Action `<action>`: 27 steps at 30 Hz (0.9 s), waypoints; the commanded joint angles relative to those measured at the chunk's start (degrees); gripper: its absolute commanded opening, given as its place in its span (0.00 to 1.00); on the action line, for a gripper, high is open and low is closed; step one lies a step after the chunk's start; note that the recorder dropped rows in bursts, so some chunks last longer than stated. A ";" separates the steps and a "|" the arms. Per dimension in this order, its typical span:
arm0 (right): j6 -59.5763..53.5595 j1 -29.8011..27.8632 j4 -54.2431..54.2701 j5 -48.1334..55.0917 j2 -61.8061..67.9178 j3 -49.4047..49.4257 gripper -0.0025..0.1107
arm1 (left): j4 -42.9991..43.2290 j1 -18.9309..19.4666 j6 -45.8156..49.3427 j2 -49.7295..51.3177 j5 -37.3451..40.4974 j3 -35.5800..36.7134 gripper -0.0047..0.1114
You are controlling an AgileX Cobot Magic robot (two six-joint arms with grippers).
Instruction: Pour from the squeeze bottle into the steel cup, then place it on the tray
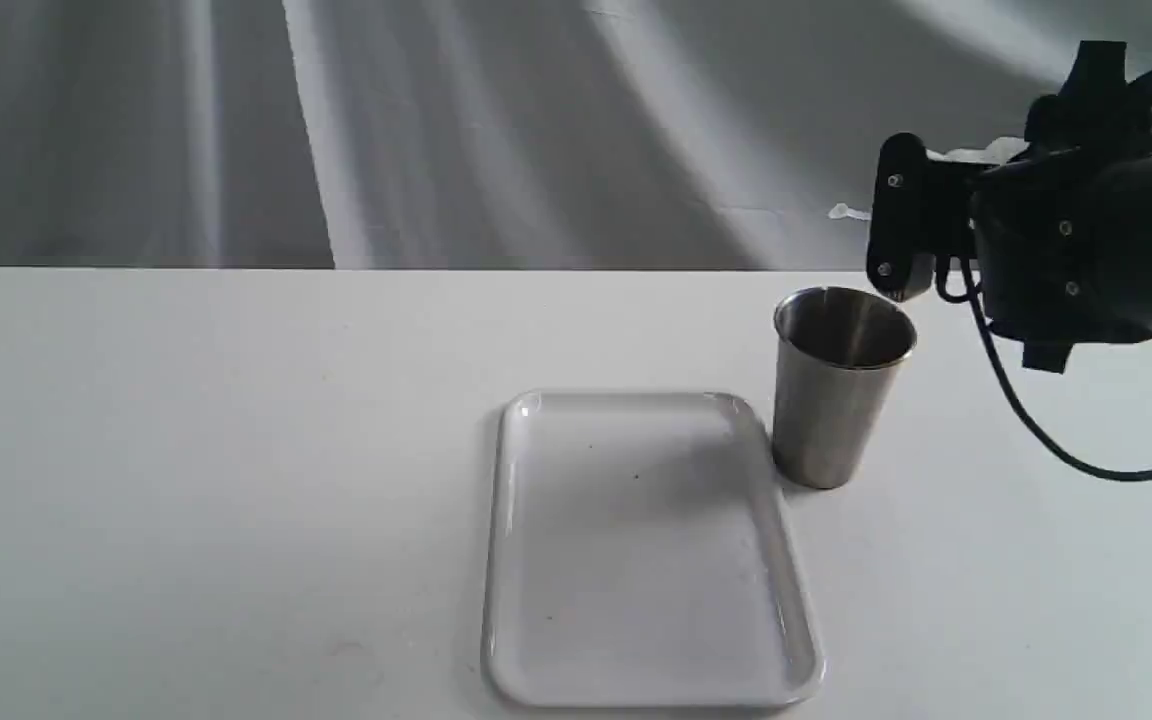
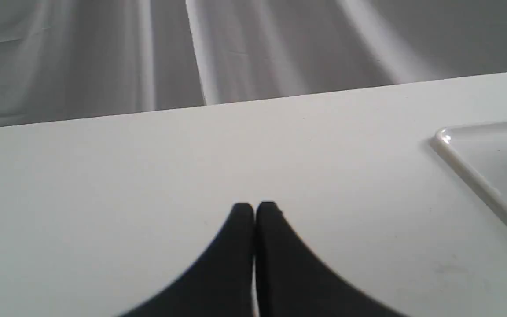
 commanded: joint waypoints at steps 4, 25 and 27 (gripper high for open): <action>-6.62 0.07 -3.09 1.41 -1.10 0.00 0.05 | -0.04 -0.33 -0.08 -0.15 -0.39 0.25 0.04; -12.14 0.07 -8.16 1.53 -1.62 -0.30 0.05 | -0.04 -0.33 -0.19 -0.15 -0.39 0.25 0.04; -12.98 0.07 -8.16 1.53 -1.62 -0.30 0.05 | -0.04 -0.33 -0.19 -0.15 -0.39 0.25 0.04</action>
